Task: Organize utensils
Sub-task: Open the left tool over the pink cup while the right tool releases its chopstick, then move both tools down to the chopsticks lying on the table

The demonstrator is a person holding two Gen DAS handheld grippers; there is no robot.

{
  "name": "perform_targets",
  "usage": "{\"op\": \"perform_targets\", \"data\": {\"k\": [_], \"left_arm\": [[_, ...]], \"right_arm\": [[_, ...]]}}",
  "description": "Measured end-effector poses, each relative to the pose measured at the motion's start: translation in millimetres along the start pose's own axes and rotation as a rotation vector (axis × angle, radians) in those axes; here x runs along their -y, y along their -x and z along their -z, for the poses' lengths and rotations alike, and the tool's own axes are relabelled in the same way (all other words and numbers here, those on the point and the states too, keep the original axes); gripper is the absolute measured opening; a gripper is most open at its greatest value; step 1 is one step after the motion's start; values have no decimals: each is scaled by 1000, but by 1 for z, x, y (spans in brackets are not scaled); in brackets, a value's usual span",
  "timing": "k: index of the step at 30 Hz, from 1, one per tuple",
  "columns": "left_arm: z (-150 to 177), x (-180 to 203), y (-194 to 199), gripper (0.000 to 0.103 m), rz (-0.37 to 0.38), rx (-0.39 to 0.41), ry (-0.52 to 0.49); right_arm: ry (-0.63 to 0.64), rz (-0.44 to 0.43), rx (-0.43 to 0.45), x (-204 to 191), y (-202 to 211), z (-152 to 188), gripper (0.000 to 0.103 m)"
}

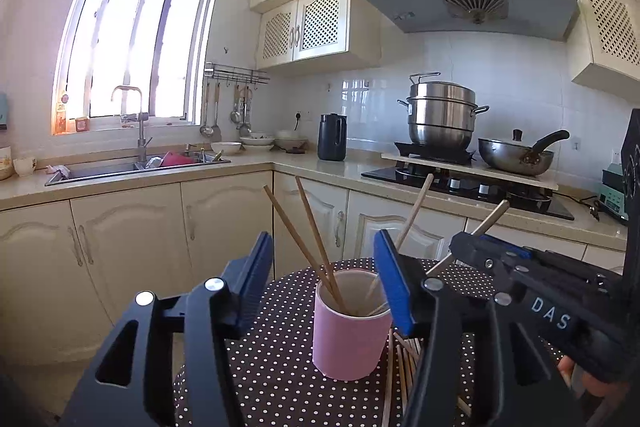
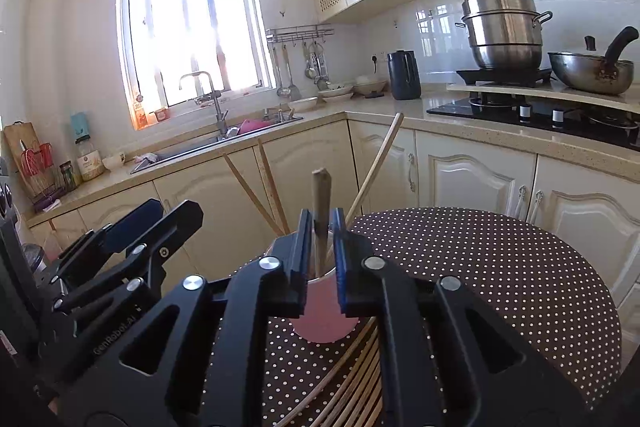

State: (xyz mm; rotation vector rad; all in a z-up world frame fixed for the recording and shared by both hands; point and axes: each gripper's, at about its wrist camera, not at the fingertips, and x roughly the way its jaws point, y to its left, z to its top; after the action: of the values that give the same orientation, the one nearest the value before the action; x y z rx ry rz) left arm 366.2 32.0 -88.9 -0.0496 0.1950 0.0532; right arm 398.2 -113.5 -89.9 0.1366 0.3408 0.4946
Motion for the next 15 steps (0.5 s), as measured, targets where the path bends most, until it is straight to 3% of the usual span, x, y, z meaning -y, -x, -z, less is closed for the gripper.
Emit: {"op": "perform_targets", "data": {"k": [2, 7, 9, 11, 15], "left_arm": [[-2, 2, 7, 54, -4, 4, -5], [-3, 8, 21, 62, 5, -3, -30], [-3, 12, 23, 67, 22, -27, -41], [-1, 15, 24, 68, 46, -61, -47], [7, 22, 23, 69, 78, -131, -68]], "right_arm": [[1, -1, 14, -1, 9, -1, 29], [11, -1, 21, -3, 30, -1, 32], [16, 1, 17, -2, 37, 0, 34], [21, 10, 18, 0, 43, 3, 43], [33, 14, -3, 7, 53, 8, 43]]}}
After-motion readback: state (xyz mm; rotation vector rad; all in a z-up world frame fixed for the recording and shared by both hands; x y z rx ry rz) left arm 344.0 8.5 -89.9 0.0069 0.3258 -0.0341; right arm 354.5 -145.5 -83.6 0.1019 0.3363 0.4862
